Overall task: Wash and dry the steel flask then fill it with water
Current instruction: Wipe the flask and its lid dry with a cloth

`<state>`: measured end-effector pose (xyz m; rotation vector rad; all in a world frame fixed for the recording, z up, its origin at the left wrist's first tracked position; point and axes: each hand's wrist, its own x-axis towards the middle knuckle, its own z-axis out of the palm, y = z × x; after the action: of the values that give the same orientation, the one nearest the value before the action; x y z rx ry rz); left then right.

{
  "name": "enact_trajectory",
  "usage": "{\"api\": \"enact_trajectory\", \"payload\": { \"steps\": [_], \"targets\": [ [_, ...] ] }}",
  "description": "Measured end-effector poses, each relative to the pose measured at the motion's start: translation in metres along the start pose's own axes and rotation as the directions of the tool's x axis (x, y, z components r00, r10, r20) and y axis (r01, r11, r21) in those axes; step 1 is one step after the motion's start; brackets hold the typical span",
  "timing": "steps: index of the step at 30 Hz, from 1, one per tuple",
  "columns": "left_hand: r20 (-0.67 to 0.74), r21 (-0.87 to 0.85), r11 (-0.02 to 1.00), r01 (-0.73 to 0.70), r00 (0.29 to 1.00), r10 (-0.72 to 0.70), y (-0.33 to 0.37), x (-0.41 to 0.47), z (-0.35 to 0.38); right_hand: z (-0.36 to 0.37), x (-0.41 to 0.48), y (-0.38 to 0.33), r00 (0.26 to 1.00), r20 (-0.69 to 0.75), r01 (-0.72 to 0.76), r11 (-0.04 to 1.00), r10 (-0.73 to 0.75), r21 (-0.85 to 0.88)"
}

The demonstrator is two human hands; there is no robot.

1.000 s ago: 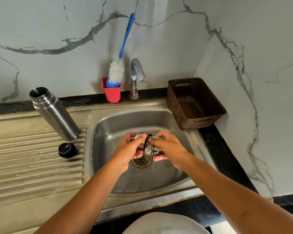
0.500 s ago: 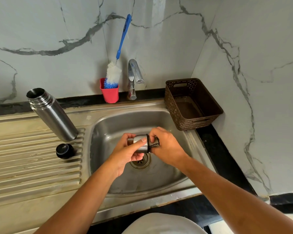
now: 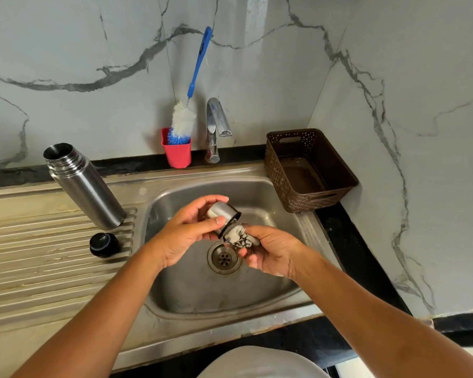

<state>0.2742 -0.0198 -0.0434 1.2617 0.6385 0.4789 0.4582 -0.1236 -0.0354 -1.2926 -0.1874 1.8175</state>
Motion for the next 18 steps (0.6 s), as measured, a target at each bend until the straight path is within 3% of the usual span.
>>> {"api": "enact_trajectory", "payload": {
  "steps": [1, 3, 6, 8, 10, 13, 15, 18],
  "targets": [
    [-0.025, 0.022, 1.000, 0.023, 0.999, -0.022, 0.001, 0.000, 0.002, 0.001, 0.001, 0.000, 0.991, -0.051, 0.119, 0.983, -0.127, -0.138],
    [-0.083, 0.044, 0.994, 0.096, 0.992, -0.093, -0.004, -0.001, 0.008, -0.001, 0.005, -0.002, 0.927, -0.088, 0.283, 0.835, -0.365, -0.472],
    [-0.147, 0.004, 0.979, 0.205, 0.968, -0.203, -0.012, -0.001, 0.013, -0.008, 0.009, -0.008, 0.778, 0.045, 0.342, 0.363, -0.626, -0.867],
    [-0.152, -0.012, 0.967, 0.255, 0.955, -0.254, -0.011, 0.001, 0.013, -0.010, 0.011, -0.012, 0.691, 0.232, 0.345, 0.030, -0.685, -0.938],
    [-0.145, -0.017, 0.953, 0.303, 0.942, -0.303, -0.006, 0.003, 0.013, -0.008, 0.013, -0.017, 0.609, 0.442, 0.366, -0.261, -0.658, -0.893],
    [-0.148, -0.074, 0.915, 0.396, 0.903, -0.403, -0.002, 0.006, 0.013, -0.003, 0.013, -0.033, 0.438, 0.751, 0.361, -0.669, -0.494, -0.650],
    [-0.127, -0.182, 0.874, 0.451, 0.870, -0.476, -0.001, 0.007, 0.017, 0.001, 0.012, -0.046, 0.353, 0.867, 0.324, -0.824, -0.351, -0.465],
    [-0.091, -0.306, 0.808, 0.504, 0.829, -0.551, 0.001, 0.005, 0.020, 0.005, 0.009, -0.063, 0.320, 0.933, 0.287, -0.921, -0.167, -0.263]
  ]
}}
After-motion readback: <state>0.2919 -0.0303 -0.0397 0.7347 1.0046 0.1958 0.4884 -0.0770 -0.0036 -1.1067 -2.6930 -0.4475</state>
